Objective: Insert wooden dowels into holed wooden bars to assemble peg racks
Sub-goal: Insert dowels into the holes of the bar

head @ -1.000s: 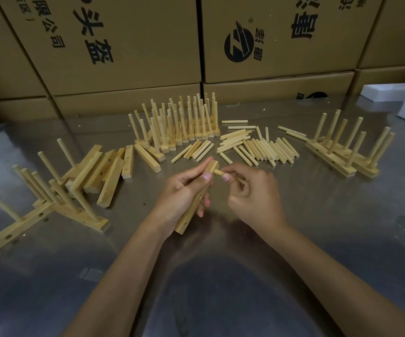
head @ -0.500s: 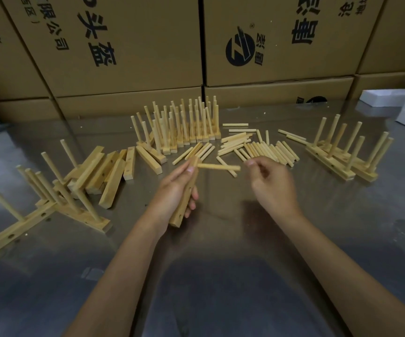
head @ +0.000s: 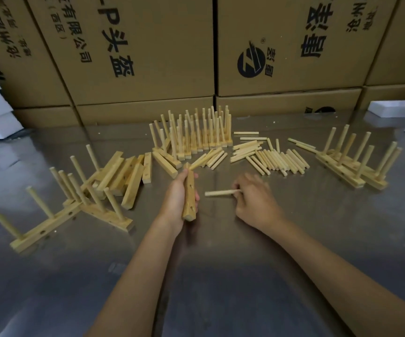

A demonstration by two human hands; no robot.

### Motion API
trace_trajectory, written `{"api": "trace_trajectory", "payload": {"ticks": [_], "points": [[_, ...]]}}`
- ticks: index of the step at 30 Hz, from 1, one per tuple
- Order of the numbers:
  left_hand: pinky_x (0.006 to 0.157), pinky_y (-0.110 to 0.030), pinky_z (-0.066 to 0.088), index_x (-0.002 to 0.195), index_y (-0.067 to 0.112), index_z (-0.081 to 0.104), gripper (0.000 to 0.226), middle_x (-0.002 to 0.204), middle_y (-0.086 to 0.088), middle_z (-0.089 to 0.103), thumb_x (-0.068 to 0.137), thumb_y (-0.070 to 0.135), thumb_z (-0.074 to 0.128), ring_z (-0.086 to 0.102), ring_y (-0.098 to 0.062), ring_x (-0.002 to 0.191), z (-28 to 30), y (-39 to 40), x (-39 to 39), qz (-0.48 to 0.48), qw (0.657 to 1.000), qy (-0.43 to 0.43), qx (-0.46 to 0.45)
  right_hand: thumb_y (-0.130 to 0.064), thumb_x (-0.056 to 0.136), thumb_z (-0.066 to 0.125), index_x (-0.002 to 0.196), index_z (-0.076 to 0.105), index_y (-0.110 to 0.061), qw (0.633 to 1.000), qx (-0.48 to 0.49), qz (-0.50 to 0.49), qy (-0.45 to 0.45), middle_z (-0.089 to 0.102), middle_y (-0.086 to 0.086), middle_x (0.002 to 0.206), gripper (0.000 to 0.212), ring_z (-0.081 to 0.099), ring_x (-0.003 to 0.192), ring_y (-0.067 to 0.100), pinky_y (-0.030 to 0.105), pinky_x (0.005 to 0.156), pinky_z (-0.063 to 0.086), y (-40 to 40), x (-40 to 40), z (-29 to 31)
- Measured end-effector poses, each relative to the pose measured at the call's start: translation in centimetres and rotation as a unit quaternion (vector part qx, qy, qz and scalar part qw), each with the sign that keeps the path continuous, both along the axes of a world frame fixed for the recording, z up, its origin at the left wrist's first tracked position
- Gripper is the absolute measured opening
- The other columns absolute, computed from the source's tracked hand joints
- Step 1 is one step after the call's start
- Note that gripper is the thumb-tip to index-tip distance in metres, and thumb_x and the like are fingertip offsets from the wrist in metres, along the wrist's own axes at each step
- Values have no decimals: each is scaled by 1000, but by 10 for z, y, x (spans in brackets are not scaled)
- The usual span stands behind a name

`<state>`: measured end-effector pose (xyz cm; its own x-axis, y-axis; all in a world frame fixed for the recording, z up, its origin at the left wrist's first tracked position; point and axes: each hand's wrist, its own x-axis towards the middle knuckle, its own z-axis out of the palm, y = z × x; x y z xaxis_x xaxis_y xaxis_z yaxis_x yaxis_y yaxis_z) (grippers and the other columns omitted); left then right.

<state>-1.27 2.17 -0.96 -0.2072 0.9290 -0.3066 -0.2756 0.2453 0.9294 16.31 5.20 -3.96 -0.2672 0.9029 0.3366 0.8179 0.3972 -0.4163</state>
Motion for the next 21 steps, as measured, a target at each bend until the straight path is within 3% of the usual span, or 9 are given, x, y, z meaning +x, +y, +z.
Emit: {"api": "trace_trajectory", "payload": {"ticks": [3, 5, 7, 9, 12, 15, 18, 21], "points": [[45, -25, 37, 105, 17, 67, 39, 54, 1, 50, 104, 47, 42, 46, -11, 45, -2, 3, 1, 0, 1000, 10, -1, 8, 85, 46, 95, 52, -23, 991, -34, 83, 98, 56, -3, 83, 33, 55, 80, 16, 34, 70, 47, -23, 9, 4], [48, -25, 37, 99, 20, 68, 37, 55, 2, 51, 103, 47, 43, 47, -10, 47, -2, 5, 3, -4, 1000, 26, -2, 11, 84, 45, 104, 65, -21, 984, -23, 124, 127, 57, -7, 82, 43, 56, 76, 9, 22, 66, 44, -30, 10, 9], [51, -26, 37, 95, 22, 70, 37, 57, 3, 51, 102, 47, 44, 49, -8, 47, -3, 6, 5, -9, 999, 44, -4, 9, 85, 46, 110, 73, -17, 981, -20, 130, 142, 57, -10, 83, 46, 54, 71, 4, 12, 61, 37, -33, 5, 12], [53, -27, 36, 94, 22, 71, 37, 62, 2, 51, 102, 48, 45, 48, -9, 51, -3, 8, 5, -13, 999, 46, -2, 4, 87, 47, 110, 74, -16, 983, -17, 99, 156, 61, -11, 85, 41, 53, 67, 4, 10, 59, 35, -34, 1, 11], [49, -25, 38, 97, 22, 73, 37, 68, 1, 50, 100, 49, 48, 47, -11, 55, -3, 9, 7, -27, 999, 37, -8, -10, 87, 50, 100, 73, -18, 987, -12, 54, 150, 62, -10, 83, 27, 58, 73, 12, 23, 63, 41, -33, 0, 11], [39, -19, 39, 103, 21, 73, 39, 58, 2, 52, 100, 51, 48, 48, -8, 43, -4, 8, 11, -58, 998, 21, -12, -22, 88, 54, 93, 69, -21, 989, -17, 47, 136, 54, -12, 75, 16, 53, 71, 11, 26, 63, 36, -31, 4, 9], [40, -20, 39, 105, 20, 74, 41, 55, 0, 53, 100, 51, 48, 47, -8, 42, -6, 8, 14, -79, 996, 29, -10, -37, 92, 57, 102, 67, -26, 989, -14, 68, 131, 48, -16, 76, 18, 47, 69, 3, 25, 60, 33, -30, 5, 9], [39, -20, 38, 104, 18, 74, 40, 57, -2, 52, 100, 49, 48, 46, -9, 43, -7, 7, 15, -85, 996, 26, -1, -42, 97, 52, 114, 62, -34, 986, 7, 111, 125, 60, -18, 95, 21, 56, 82, 2, 29, 67, 45, -33, 3, 13]]}}
